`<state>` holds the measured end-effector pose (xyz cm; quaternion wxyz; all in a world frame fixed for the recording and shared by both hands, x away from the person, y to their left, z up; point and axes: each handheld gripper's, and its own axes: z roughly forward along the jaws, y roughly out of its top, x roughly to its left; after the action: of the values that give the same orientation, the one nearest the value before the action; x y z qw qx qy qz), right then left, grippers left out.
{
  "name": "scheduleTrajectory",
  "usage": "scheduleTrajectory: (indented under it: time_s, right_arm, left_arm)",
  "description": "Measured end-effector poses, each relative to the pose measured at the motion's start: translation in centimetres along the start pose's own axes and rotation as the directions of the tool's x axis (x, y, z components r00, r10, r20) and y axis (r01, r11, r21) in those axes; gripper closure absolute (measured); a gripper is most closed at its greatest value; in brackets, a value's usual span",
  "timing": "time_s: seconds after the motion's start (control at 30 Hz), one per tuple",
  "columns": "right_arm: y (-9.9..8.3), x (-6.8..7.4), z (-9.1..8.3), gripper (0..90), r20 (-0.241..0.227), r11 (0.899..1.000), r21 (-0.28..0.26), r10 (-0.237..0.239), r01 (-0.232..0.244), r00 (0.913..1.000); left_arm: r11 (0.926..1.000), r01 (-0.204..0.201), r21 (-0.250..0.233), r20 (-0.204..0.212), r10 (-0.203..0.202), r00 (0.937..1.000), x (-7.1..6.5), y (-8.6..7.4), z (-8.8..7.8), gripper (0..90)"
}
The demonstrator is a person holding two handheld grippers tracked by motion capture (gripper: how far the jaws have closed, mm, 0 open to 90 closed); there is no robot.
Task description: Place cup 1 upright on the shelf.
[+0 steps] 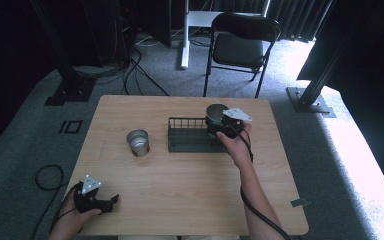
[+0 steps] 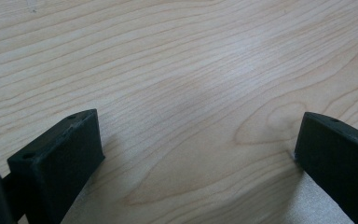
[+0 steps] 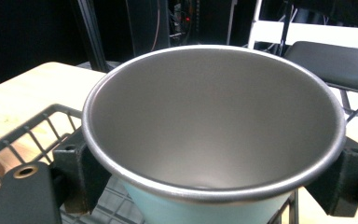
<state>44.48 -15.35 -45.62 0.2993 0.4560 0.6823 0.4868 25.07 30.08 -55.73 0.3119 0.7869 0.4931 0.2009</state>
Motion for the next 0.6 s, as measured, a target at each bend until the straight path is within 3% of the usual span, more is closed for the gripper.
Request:
scheduleTrajectory:
  time_s: [0.6]
  right_arm:
    - [-1.8, -0.2, 0.9, 13.7, 0.007, 1.0, 0.023, 0.003, -0.003, 1.0]
  left_arm:
    - [1.0, 0.0, 0.0, 0.0, 0.0, 1.0, 0.0, 0.0, 0.0, 1.5]
